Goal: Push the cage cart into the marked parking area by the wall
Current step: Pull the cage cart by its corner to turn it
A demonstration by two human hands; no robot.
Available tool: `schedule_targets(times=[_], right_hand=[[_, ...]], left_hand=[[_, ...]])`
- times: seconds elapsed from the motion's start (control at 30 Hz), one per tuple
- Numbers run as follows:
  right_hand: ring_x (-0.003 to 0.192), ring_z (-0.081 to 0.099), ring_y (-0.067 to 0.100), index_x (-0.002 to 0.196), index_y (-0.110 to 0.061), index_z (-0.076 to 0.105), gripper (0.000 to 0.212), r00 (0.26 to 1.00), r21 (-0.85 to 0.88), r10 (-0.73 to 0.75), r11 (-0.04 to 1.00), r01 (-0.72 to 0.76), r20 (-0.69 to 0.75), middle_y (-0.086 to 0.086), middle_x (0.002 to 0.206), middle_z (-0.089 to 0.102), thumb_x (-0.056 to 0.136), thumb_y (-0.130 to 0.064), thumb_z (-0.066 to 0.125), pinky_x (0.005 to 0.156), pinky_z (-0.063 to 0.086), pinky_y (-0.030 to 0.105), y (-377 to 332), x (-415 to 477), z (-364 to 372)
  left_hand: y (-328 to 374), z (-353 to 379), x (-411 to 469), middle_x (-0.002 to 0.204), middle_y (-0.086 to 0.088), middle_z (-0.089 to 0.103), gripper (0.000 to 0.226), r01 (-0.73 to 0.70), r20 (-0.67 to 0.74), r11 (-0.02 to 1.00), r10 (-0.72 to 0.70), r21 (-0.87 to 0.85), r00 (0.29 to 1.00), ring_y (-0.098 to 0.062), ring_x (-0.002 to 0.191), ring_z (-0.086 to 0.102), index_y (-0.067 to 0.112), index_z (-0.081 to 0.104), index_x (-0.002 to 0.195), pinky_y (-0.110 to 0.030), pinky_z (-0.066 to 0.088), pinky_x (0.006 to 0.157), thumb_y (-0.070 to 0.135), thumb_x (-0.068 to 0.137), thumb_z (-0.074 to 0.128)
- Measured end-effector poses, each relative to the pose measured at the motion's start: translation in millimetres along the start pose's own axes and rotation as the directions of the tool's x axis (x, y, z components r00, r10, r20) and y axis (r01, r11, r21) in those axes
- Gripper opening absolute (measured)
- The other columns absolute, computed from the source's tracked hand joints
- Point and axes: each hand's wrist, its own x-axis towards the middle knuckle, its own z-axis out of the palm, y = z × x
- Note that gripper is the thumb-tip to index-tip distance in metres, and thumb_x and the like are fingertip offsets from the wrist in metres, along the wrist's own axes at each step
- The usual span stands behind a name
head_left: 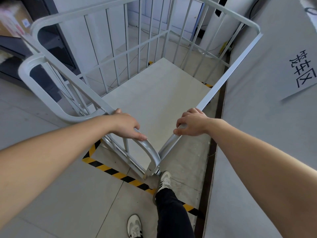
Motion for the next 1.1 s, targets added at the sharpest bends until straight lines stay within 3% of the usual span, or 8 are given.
schedule_targets(times=[0.6,1.1], right_hand=[[0.131,0.027,0.025,0.125,-0.034,0.056,0.053,1.000,-0.003,-0.022,1.000,0.022,0.010,-0.002,0.132,0.051,0.089,-0.067,0.035,0.110,0.017,0.039,3.1,-1.3,-0.3],[0.133,0.026,0.025,0.124,-0.034,0.057,0.050,0.999,0.019,0.004,1.000,-0.005,0.048,-0.001,0.131,0.052,0.090,-0.065,0.037,0.111,0.014,0.039,-2.1,-2.5,-7.7]], left_hand=[[3.6,0.2,0.0,0.126,0.002,0.060,0.073,-0.008,-0.029,1.000,0.008,0.010,1.000,-0.018,0.129,0.042,0.024,0.054,0.130,-0.045,0.020,0.107,0.075,0.084,0.029],[3.3,-0.3,-3.9,0.135,-0.002,0.055,0.074,0.013,-0.026,0.999,-0.014,-0.030,1.000,-0.021,0.134,0.036,0.023,0.052,0.133,-0.044,0.018,0.109,0.075,0.085,0.031]])
